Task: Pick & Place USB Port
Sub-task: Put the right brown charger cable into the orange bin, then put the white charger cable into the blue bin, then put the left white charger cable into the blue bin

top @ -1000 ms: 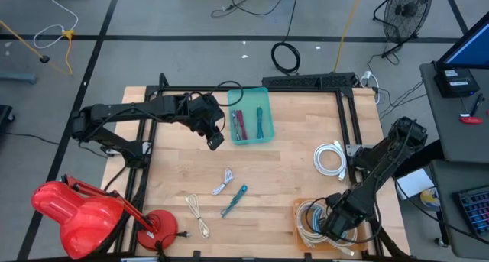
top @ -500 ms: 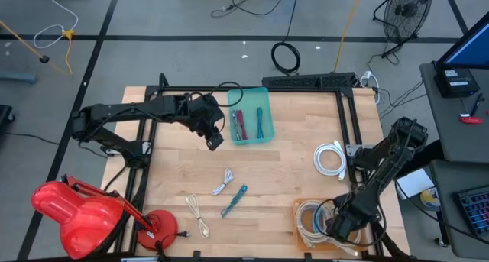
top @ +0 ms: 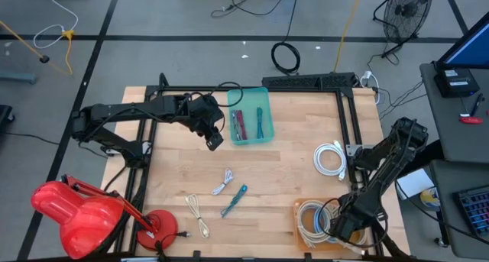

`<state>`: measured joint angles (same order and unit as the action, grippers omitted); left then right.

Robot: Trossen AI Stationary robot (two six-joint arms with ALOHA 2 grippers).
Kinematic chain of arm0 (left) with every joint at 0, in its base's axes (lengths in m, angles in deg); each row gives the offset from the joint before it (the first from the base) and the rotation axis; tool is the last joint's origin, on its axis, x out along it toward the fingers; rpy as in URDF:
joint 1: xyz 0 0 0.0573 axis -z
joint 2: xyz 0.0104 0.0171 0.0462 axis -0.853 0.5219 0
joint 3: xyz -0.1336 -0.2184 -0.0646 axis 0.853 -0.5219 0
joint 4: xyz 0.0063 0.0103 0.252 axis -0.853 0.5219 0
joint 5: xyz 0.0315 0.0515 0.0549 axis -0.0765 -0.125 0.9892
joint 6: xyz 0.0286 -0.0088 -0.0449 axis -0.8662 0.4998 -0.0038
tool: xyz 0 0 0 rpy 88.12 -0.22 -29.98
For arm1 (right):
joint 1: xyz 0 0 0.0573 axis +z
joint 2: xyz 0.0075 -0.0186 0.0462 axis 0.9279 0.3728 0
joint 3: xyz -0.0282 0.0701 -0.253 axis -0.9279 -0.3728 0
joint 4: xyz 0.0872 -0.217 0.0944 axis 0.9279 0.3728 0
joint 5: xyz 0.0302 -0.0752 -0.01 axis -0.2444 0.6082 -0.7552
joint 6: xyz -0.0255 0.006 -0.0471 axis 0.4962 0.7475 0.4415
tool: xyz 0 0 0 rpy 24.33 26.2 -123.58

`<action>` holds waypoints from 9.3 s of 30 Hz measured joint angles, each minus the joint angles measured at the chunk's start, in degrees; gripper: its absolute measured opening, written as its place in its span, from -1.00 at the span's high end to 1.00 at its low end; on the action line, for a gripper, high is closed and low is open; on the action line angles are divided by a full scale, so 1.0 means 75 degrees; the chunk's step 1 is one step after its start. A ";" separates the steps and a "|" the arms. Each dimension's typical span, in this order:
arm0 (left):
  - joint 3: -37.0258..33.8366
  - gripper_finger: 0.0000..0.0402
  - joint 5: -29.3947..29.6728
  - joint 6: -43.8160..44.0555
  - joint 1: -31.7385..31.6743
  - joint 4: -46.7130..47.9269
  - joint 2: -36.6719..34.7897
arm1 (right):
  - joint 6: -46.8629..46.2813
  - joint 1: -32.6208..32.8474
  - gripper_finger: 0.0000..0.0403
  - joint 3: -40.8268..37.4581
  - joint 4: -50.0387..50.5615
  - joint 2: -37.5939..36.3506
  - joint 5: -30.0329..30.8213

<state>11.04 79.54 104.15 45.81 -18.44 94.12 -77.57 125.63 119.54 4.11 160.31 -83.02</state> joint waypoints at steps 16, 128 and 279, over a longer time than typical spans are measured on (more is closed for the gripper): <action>0.0000 0.88 0.0257 0.0103 0.0006 -0.0042 0.0000 | 0.0310 -0.0363 1.00 0.1583 0.2225 -0.0206 0.1349; 0.0066 0.99 0.2805 0.8726 0.3487 0.0783 0.0256 | 1.0043 -0.5557 1.00 -0.0568 -0.4309 -0.3159 0.5888; 0.0166 -0.17 0.1525 0.3584 0.3632 -0.0279 0.3928 | 1.0404 -0.5761 0.80 -0.0562 -0.4979 -0.3156 0.5475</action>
<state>12.28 90.98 131.03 73.05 -20.53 123.58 0.46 82.42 115.32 -33.23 136.64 -41.96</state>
